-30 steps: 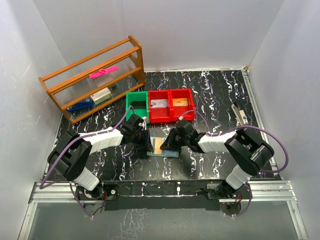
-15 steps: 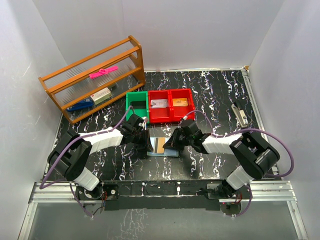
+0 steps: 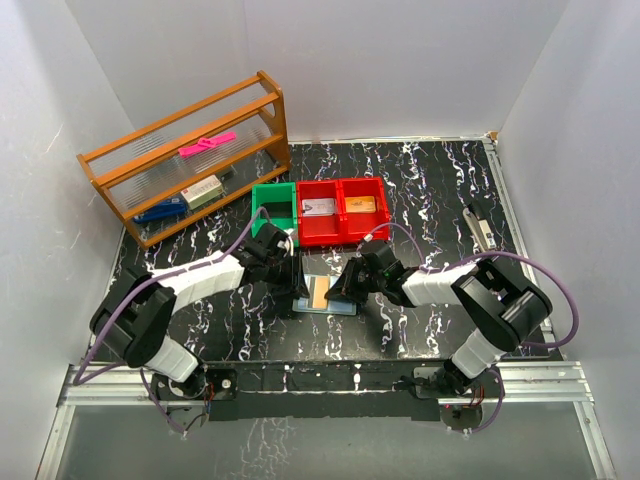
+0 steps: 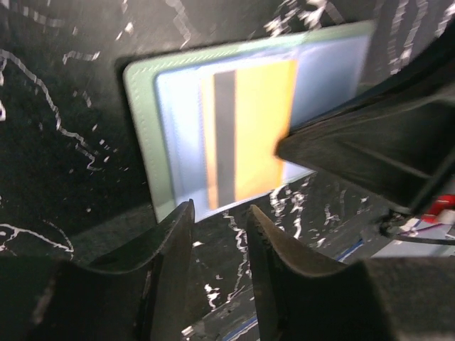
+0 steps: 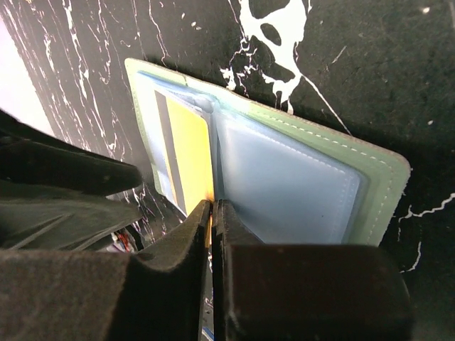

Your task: Take the credit cards out of the card holder

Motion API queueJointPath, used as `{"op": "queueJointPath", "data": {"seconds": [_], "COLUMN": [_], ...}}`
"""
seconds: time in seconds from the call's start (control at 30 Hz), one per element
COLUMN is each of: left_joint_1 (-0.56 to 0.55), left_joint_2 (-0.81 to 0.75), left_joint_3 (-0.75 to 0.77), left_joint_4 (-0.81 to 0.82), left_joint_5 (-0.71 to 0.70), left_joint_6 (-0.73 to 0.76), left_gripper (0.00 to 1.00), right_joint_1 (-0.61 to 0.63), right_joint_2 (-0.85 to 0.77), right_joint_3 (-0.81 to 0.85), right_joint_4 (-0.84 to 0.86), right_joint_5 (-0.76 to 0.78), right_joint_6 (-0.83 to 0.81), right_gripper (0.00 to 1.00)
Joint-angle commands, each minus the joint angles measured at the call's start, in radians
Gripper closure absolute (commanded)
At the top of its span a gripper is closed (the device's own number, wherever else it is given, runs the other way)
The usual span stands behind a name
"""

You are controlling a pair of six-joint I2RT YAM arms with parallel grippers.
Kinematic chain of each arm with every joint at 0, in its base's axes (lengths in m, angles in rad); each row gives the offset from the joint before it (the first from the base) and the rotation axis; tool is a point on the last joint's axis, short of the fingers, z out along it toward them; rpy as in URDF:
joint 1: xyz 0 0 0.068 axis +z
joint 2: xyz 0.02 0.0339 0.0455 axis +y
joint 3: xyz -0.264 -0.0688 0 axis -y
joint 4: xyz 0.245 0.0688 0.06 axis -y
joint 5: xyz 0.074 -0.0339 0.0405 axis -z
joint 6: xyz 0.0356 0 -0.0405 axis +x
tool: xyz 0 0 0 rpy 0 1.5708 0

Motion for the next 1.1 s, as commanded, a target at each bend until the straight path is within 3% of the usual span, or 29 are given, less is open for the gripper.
{"op": "queueJointPath", "data": {"seconds": [0.0,0.13,0.37,0.63,0.9,1.07], "left_joint_1": [-0.004,-0.004,-0.009,-0.015,-0.016,-0.015], "left_joint_2": [-0.067,-0.018,0.119,0.112,0.090,0.078], "left_joint_3": [0.090,0.101,0.105,0.040,0.033,0.035], "left_joint_4": [-0.018,0.044,0.038,0.002,-0.005,-0.010], "left_joint_5": [0.026,0.102,0.119,0.053,0.035,0.028], "left_joint_6": [0.029,0.029,0.013,0.019,0.025,0.031], "left_gripper": [0.63,0.58,0.58,0.61,0.61,0.64], "right_joint_1": [-0.003,-0.003,-0.003,-0.003,-0.003,-0.002], "right_joint_2": [0.016,0.012,0.010,-0.028,-0.013,0.021], "right_joint_3": [0.011,0.001,-0.010,-0.008,0.010,0.028], "right_joint_4": [0.030,0.046,0.053,0.024,0.006,0.027], "right_joint_5": [-0.009,-0.015,-0.025,0.004,0.009,-0.018], "right_joint_6": [-0.007,-0.009,-0.010,-0.004,-0.014,-0.016], "right_gripper": [0.97,0.96,0.91,0.73,0.71,0.76]}}
